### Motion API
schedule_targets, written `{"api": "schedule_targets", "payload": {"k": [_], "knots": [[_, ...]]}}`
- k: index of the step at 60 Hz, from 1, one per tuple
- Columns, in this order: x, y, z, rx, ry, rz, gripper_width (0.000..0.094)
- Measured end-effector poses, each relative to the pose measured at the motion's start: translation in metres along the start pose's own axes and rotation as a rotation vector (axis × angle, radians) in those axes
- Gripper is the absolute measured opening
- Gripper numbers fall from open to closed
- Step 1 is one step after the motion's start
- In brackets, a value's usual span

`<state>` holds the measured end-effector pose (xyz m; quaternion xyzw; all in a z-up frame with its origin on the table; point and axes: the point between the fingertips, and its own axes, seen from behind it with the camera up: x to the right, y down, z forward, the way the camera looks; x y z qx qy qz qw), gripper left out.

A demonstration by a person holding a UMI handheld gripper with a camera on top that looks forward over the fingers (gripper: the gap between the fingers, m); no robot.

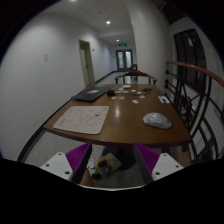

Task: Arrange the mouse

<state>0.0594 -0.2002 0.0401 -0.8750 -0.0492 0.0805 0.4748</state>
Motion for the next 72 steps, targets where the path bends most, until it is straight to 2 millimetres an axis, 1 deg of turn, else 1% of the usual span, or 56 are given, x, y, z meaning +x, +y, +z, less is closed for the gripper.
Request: {"api": "schedule_targets", "payload": {"k": [4, 9, 14, 18, 22, 27, 29, 36, 40, 43, 53, 58, 61, 62, 63, 64, 66, 67, 71, 72], "knots": [[0.011, -0.001, 0.0, 0.001, 0.022, 0.013, 0.085], [0.036, -0.004, 0.001, 0.003, 0.055, 0.023, 0.0849], [0.078, -0.005, 0.006, 0.007, 0.127, 0.014, 0.0847], [0.117, -0.009, 0.014, 0.011, 0.197, 0.01, 0.0849], [0.15, -0.011, 0.025, 0.01, 0.244, -0.007, 0.0849], [0.178, -0.014, 0.045, 0.005, 0.269, -0.031, 0.085], [0.184, -0.016, 0.054, 0.003, 0.263, -0.036, 0.0848], [0.196, -0.024, 0.089, -0.003, 0.248, -0.061, 0.0845], [0.209, -0.028, 0.104, -0.016, 0.257, -0.047, 0.0851], [0.211, -0.032, 0.114, -0.029, 0.235, -0.019, 0.0853], [0.233, -0.054, 0.149, -0.067, 0.215, 0.006, 0.0852], [0.248, -0.067, 0.17, -0.069, 0.231, 0.029, 0.0855], [0.256, -0.074, 0.181, -0.061, 0.24, 0.04, 0.0815], [0.258, -0.076, 0.182, -0.059, 0.245, 0.044, 0.0754], [0.26, -0.077, 0.183, -0.061, 0.251, 0.046, 0.0716], [0.262, -0.078, 0.185, -0.062, 0.253, 0.05, 0.0699], [0.266, -0.079, 0.186, -0.067, 0.265, 0.06, 0.0585], [0.268, -0.078, 0.186, -0.068, 0.271, 0.075, 0.0548], [0.267, -0.078, 0.186, -0.063, 0.28, 0.099, 0.0474], [0.267, -0.078, 0.186, -0.063, 0.279, 0.094, 0.0499]]}}
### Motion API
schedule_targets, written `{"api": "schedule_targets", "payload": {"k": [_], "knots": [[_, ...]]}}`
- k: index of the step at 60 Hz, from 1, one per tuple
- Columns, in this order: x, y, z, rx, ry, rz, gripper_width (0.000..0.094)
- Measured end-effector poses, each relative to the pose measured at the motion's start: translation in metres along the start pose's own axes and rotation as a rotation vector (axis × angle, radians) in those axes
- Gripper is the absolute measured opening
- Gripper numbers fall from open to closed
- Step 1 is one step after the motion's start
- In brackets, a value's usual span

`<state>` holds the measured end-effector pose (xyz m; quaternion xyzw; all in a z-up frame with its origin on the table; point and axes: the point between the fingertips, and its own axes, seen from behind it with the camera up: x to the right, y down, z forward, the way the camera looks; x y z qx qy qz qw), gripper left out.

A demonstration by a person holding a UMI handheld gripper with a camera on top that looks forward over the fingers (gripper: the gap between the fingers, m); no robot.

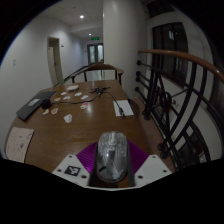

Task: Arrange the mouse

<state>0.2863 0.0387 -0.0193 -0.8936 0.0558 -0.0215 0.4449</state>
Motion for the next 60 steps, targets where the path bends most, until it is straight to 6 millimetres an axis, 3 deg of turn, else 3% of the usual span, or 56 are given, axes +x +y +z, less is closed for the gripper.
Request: {"api": "schedule_targets", "payload": {"k": [1, 6, 10, 13, 19, 25, 28, 32, 35, 36, 40, 48, 52, 60], "knots": [[0.0, -0.001, -0.001, 0.004, -0.002, 0.001, 0.0437], [-0.003, -0.005, -0.011, 0.013, -0.013, 0.052, 0.0374], [-0.008, -0.041, -0.044, 0.14, 0.022, 0.061, 0.0361], [-0.022, -0.069, -0.072, 0.208, 0.038, 0.04, 0.0358], [-0.105, -0.108, -0.136, 0.296, -0.032, 0.036, 0.0356], [-0.214, -0.129, -0.173, 0.354, -0.127, 0.009, 0.0358], [-0.267, -0.12, -0.177, 0.342, -0.166, -0.001, 0.0372], [-0.325, -0.092, -0.155, 0.29, -0.195, -0.036, 0.0372], [-0.362, -0.059, -0.139, 0.217, -0.202, -0.094, 0.0375], [-0.37, -0.04, -0.138, 0.197, -0.212, -0.113, 0.0374], [-0.407, -0.011, -0.114, 0.128, -0.24, -0.146, 0.0374], [-0.43, 0.042, -0.09, 0.017, -0.231, -0.166, 0.041], [-0.432, 0.063, -0.08, -0.045, -0.243, -0.182, 0.0463], [-0.428, 0.062, -0.081, -0.043, -0.255, -0.252, 0.0567]]}}
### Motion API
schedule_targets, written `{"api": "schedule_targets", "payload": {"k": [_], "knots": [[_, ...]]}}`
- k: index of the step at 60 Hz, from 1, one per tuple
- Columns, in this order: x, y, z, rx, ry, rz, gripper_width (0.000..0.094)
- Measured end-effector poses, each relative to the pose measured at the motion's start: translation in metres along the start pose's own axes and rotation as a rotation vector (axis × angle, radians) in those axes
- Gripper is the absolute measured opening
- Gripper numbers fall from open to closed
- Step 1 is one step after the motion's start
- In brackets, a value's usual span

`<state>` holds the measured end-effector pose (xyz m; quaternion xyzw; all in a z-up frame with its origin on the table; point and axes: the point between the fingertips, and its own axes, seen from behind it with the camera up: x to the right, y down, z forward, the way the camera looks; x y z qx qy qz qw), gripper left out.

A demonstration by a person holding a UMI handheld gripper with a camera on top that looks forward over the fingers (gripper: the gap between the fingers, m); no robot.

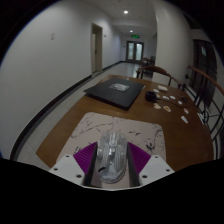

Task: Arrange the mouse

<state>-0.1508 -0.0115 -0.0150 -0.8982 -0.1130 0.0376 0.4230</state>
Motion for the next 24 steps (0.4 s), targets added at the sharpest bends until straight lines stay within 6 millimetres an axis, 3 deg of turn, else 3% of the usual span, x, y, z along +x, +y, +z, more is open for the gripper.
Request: {"api": "schedule_targets", "payload": {"k": [4, 6, 7, 16, 24], "knots": [[-0.006, -0.002, -0.014, -0.007, -0.062, -0.02, 0.0702], [-0.009, -0.005, -0.024, 0.007, -0.09, -0.025, 0.0848], [-0.01, -0.006, -0.029, 0.015, -0.102, -0.028, 0.0875], [0.015, 0.002, -0.094, 0.053, -0.162, -0.053, 0.0851], [0.069, 0.026, -0.15, 0.07, -0.154, -0.032, 0.0849]]}}
